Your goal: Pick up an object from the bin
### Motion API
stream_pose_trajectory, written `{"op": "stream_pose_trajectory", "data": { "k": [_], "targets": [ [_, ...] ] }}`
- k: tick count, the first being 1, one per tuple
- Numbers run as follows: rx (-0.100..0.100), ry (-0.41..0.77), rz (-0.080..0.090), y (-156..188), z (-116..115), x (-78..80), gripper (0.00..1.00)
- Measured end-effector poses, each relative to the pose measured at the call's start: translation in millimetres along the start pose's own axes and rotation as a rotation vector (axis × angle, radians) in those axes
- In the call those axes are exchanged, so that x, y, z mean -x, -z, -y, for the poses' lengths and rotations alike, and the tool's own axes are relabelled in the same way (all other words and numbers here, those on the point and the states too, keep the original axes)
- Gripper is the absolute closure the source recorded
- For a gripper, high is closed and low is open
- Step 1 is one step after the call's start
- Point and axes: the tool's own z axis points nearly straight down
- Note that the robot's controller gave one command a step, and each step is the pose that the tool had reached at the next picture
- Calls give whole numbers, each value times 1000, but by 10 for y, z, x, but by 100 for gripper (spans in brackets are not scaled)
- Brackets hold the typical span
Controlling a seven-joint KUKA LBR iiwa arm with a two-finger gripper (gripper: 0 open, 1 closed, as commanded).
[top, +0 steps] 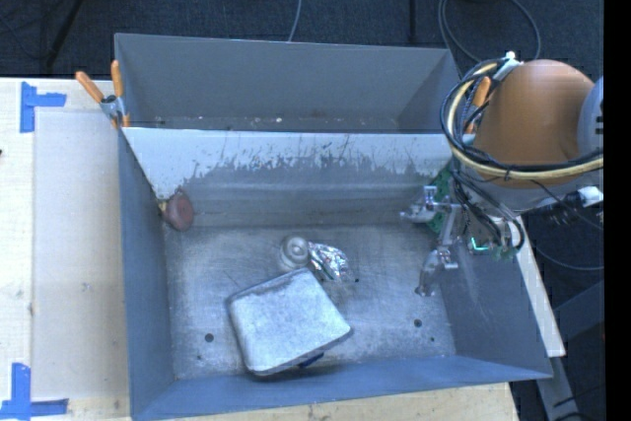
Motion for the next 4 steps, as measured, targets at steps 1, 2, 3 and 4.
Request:
{"op": "stream_pose_trajectory", "data": {
  "k": [1, 2, 3, 4],
  "targets": [
    [1, 114, 3, -1002, -537, 478, 0],
    [-2, 53, 11, -1281, -966, 566, 0],
    [4, -148, 15, -1265, -625, 527, 0],
    [2, -144, 15, -1246, -623, 534, 100]
  ]
}}
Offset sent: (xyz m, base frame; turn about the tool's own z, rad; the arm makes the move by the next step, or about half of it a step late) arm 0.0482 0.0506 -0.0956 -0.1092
